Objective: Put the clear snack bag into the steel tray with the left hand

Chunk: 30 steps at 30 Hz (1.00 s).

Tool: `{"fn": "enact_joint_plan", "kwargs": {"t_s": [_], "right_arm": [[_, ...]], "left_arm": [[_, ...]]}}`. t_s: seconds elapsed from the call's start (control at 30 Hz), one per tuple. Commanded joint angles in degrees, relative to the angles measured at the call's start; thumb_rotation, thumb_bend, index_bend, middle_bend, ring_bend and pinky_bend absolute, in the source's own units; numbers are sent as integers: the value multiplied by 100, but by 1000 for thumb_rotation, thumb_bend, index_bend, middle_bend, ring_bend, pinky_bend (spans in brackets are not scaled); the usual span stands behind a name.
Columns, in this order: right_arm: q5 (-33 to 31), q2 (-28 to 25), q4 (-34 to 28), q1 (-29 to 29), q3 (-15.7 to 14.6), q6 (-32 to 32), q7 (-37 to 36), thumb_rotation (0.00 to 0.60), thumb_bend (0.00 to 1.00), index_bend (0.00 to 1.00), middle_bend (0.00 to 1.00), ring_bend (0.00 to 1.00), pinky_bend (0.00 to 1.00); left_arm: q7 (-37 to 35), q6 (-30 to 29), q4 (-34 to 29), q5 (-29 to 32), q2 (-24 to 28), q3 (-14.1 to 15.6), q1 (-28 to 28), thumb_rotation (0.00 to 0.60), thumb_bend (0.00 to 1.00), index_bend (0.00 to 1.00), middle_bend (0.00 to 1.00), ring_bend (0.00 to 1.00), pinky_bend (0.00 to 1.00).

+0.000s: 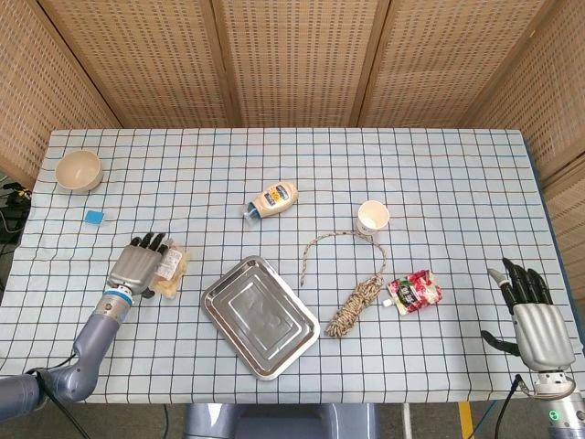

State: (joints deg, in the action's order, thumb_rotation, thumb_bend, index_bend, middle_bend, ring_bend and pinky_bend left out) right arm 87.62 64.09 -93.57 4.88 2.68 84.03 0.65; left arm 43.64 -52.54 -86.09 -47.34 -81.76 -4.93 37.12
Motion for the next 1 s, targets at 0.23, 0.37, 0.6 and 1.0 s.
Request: {"fn": "enact_joint_plan", "kwargs": {"t_s": [0.23,0.37,0.6,1.0], "right_arm": [[52,-3,0,-7,-10,41,-56,600,76,165,0,0,0],[74,-8,-16,-11,-13,61,-76,600,76,167,0,0,0],[52,-23,-27,-15,4,73,-126,600,76,167,0,0,0],[31,-70,-26,-25,35,106,-243,600,75,167,0,0,0]], "left_arm": [[-728,-538,250,-719,-174,116,-229,600,459,614,381,383,494],[-1026,-732,76,-1023,-9,79,-304,600,465,629,394,394,503],[-1489,-1217,-933,-1776,485,-123,-356,600,464,627,394,394,503],[-814,-1226,-1764,-2163,-443,68,-112,600,453,606,387,394,492]]}}
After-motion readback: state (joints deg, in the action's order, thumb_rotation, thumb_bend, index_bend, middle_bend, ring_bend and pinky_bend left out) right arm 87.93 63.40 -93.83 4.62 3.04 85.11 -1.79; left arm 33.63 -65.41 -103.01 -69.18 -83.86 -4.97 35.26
